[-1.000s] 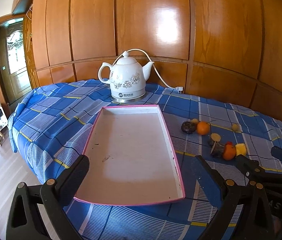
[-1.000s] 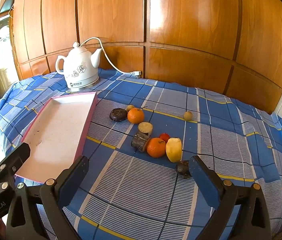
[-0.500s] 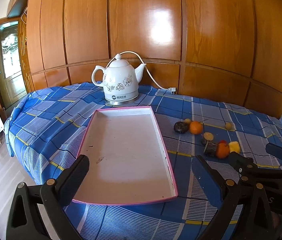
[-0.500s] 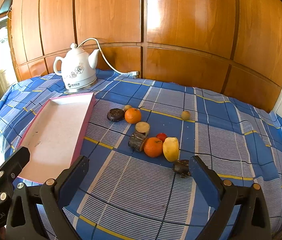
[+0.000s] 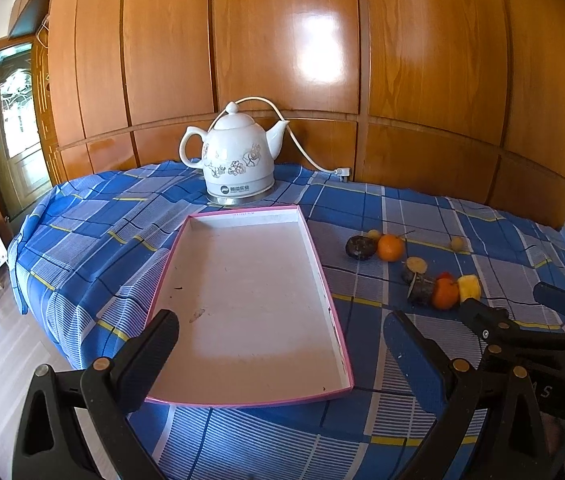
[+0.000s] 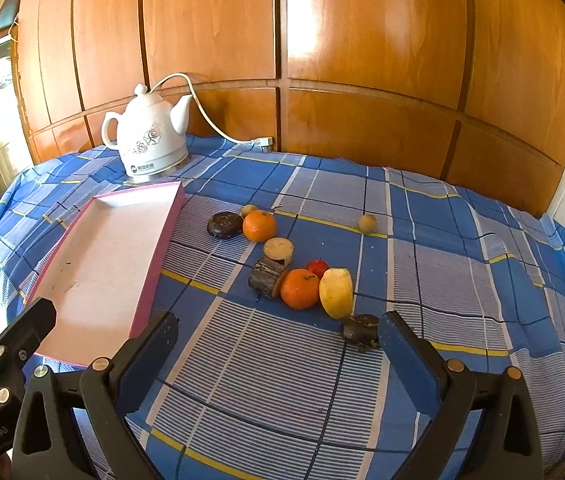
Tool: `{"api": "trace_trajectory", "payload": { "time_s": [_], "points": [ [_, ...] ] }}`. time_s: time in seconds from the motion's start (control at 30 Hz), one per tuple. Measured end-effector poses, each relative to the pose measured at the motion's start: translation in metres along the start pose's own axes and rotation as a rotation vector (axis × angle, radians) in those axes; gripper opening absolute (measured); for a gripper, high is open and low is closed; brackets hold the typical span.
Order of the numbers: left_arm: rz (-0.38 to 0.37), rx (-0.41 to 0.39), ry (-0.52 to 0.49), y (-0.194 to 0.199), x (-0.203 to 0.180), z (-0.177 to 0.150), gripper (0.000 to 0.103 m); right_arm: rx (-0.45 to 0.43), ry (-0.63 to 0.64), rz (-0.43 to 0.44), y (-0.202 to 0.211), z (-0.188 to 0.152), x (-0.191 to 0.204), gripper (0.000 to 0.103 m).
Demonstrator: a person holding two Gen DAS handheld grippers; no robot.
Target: Organize fruits
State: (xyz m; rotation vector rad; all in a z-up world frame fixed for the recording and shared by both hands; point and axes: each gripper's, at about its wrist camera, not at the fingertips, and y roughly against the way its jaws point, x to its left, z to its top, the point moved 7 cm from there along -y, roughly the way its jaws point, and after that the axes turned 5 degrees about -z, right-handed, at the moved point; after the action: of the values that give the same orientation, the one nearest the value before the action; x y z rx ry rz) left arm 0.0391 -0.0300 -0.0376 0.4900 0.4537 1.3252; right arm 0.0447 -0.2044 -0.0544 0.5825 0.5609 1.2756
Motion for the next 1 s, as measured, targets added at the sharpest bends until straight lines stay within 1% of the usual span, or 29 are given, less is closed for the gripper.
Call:
{"api": "trace_trajectory", "payload": {
  "time_s": [0.3,0.43,0.53,0.67,0.73,0.77,0.83,0.9,0.97,1.0],
  "points": [
    [-0.019,0.034,-0.012,-0.008,-0.006,-0.004,0.103,0.023,0.018,0.013,-0.009,0.003,-0.013,0.102],
    [-0.093,0.083,-0.018,-0.019,-0.011,-0.008,0.103,0.047,0.059,0.040,-0.017,0.014,-0.025,0.102],
    [-0.171,0.138,0.028,-0.029,-0.012,-0.012,0.103,0.066,0.060,0.050,-0.024,0.023,-0.042,0.102],
    [-0.185,0.181,0.026,-0.038,-0.015,-0.014,0.103,0.084,0.059,0.033,-0.036,0.037,-0.070,0.102],
    [-0.203,0.197,0.054,-0.041,-0.012,-0.012,0.103,0.096,0.061,0.030,-0.042,0.043,-0.082,0.102],
    [-0.211,0.203,0.064,-0.042,-0.010,-0.011,0.101,0.110,0.065,0.026,-0.048,0.046,-0.089,0.101],
    [-0.230,0.204,0.061,-0.044,-0.012,-0.004,0.099,0.139,0.066,0.025,-0.060,0.048,-0.102,0.097],
    [-0.245,0.191,0.017,-0.045,-0.019,0.004,0.090,0.172,0.044,0.030,-0.073,0.048,-0.116,0.094],
    [-0.262,0.191,-0.019,-0.048,-0.028,0.010,0.086,0.197,-0.006,0.053,-0.086,0.047,-0.131,0.091],
    [-0.274,0.195,-0.026,-0.050,-0.030,0.012,0.082,0.202,-0.029,0.062,-0.090,0.045,-0.138,0.088]
  ]
}}
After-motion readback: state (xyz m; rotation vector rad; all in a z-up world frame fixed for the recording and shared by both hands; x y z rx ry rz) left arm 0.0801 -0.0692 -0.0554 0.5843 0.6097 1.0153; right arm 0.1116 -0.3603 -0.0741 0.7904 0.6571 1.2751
